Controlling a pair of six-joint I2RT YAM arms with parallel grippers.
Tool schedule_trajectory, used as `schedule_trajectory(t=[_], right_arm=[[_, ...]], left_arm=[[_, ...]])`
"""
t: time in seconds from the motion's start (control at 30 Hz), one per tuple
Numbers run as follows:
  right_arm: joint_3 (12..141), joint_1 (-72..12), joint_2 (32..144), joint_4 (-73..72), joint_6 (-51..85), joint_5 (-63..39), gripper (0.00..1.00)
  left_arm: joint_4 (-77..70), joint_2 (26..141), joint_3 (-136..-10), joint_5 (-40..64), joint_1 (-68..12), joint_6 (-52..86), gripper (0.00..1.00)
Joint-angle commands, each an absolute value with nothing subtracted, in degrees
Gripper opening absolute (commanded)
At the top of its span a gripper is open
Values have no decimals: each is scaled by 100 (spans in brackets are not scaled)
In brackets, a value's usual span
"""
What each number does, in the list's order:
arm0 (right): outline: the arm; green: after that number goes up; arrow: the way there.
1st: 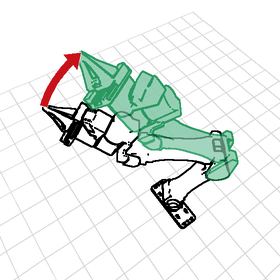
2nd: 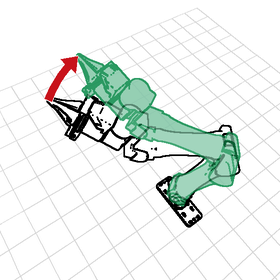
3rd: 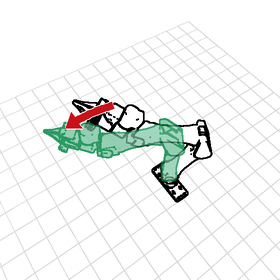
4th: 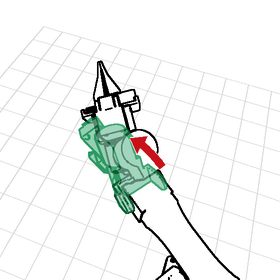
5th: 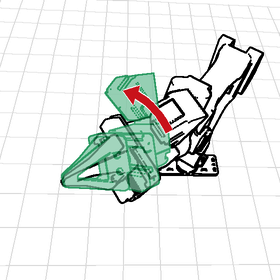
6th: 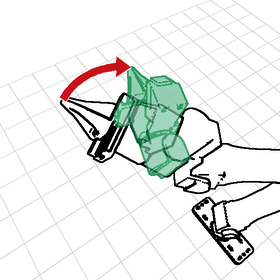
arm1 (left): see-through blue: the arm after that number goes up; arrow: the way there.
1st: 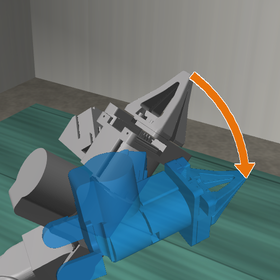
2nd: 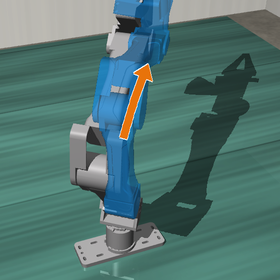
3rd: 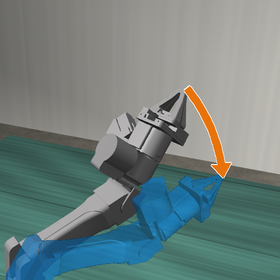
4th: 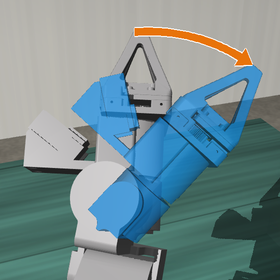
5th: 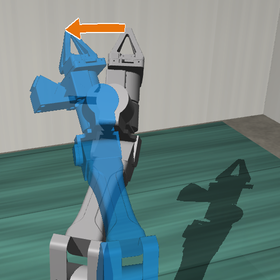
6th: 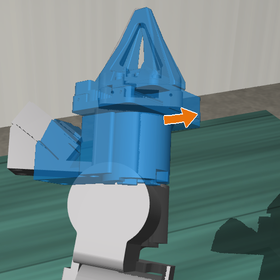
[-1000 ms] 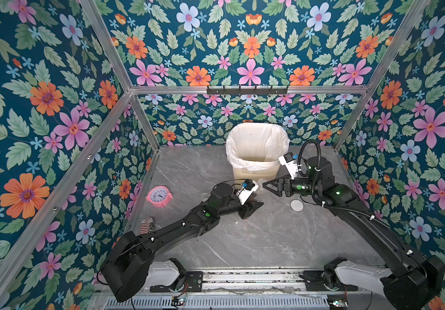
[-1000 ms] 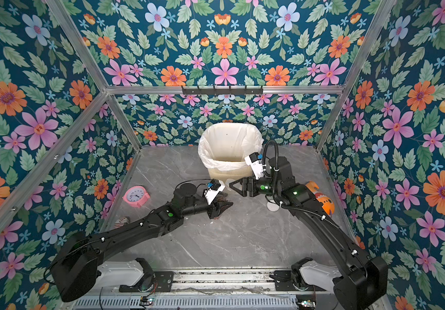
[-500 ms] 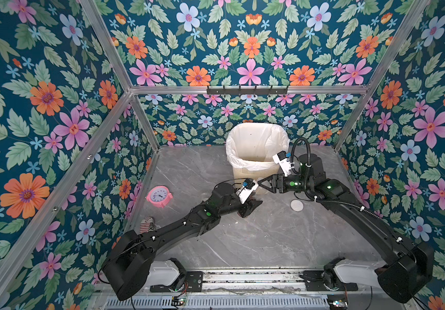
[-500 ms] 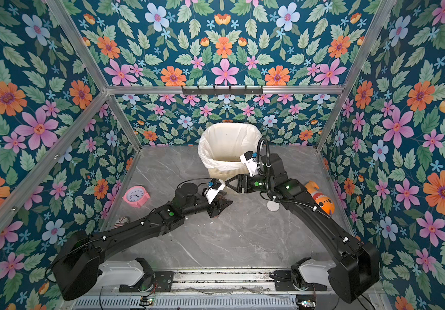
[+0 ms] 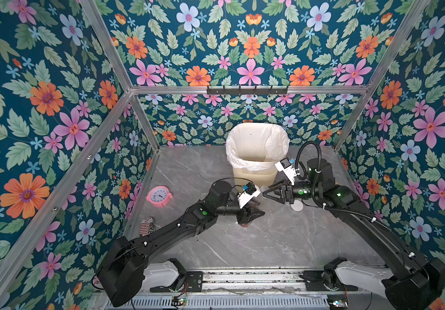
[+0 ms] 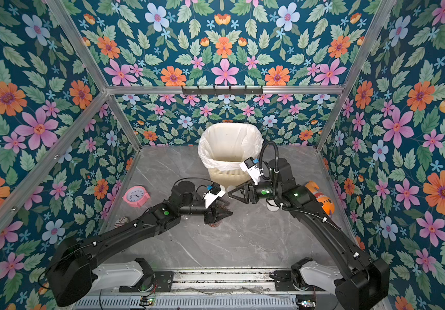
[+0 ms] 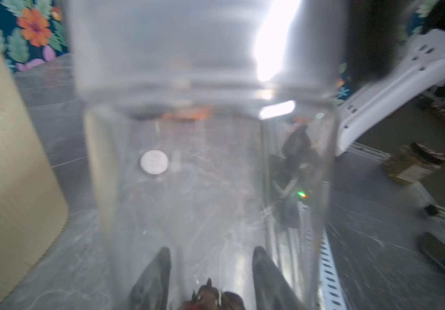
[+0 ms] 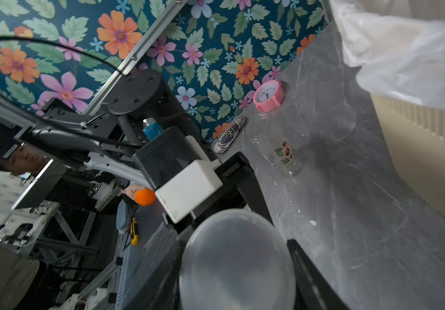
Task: Empty the moldy dried flower tea in the jars
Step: Unscrew the lid from the jar.
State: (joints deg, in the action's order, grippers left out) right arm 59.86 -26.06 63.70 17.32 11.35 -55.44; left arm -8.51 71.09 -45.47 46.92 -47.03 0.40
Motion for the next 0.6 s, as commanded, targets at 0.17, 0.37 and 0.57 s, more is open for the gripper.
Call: schedule_trajectory(t=[0.17, 0.37, 0.57], right_arm=[[5609, -2637, 6078, 895, 573, -7449, 54], [5847, -2624, 5895, 1413, 683, -6167, 81], [5986, -2592, 5891, 1467, 1333, -4962, 87]], left_arm=[[-572, 7336, -4963, 6310, -4720, 27, 24], [-926, 7146, -4750, 5187, -4721, -156, 23], [-1491, 6962, -4432, 3932, -4728, -131, 24]])
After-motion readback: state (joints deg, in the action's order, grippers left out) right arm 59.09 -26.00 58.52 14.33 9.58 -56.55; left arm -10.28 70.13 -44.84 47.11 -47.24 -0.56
